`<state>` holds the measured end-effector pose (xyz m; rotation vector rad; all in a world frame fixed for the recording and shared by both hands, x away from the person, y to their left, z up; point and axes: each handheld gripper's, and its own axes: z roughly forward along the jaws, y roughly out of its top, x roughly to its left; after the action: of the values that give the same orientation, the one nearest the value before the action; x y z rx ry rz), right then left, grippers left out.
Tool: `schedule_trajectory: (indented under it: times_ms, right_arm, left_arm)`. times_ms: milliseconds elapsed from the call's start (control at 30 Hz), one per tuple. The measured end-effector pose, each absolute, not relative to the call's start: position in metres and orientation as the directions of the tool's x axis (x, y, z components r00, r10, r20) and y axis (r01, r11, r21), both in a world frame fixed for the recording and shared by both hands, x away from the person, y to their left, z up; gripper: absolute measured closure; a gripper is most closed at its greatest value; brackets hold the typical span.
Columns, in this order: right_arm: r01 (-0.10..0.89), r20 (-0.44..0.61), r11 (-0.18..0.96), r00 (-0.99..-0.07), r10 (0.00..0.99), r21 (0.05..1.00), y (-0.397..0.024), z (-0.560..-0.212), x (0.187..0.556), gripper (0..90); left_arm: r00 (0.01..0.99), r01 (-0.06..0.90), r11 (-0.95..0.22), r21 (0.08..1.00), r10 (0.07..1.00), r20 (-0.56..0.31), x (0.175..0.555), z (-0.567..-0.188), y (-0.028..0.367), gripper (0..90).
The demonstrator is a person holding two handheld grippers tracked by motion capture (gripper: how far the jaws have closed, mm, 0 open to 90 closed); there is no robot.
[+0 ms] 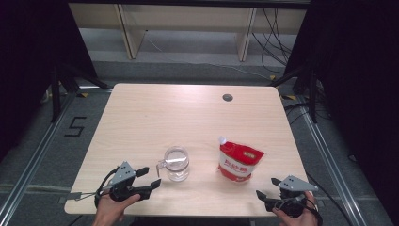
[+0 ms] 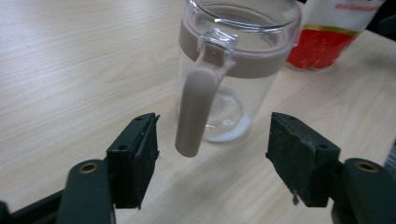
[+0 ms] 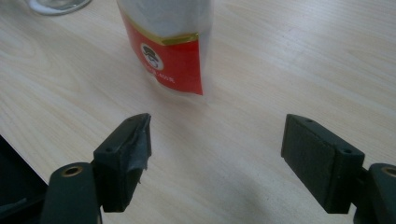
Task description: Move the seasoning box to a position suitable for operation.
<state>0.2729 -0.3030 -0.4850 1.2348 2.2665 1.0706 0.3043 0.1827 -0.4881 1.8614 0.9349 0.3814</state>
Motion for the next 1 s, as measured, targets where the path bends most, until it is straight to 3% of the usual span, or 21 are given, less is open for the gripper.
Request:
schedule_trajectory:
  times_ms: [100,267,567,1000]
  right_arm:
    - [0.532,0.017,0.369,-0.586,0.810,0.762,-0.304,-0.486,0.276,25.3]
    - [0.567,0.054,0.349,-0.573,0.818,0.746,-0.301,-0.487,0.273,25.3]
    - [0.537,0.021,0.390,-0.607,0.795,0.748,-0.301,-0.488,0.275,25.3]
    - [0.527,0.014,0.391,-0.609,0.793,0.754,-0.301,-0.488,0.275,25.4]
  left_arm:
    - [0.659,0.425,-0.249,0.870,0.744,-0.109,0.308,-0.488,0.178,39.2]
    - [0.657,0.423,-0.283,0.861,0.750,-0.076,0.317,-0.493,0.169,49.2]
    - [0.636,0.410,-0.243,0.879,0.767,-0.085,0.321,-0.493,0.168,68.5]
    - [0.643,0.387,-0.278,0.879,0.765,-0.041,0.323,-0.491,0.169,72.6]
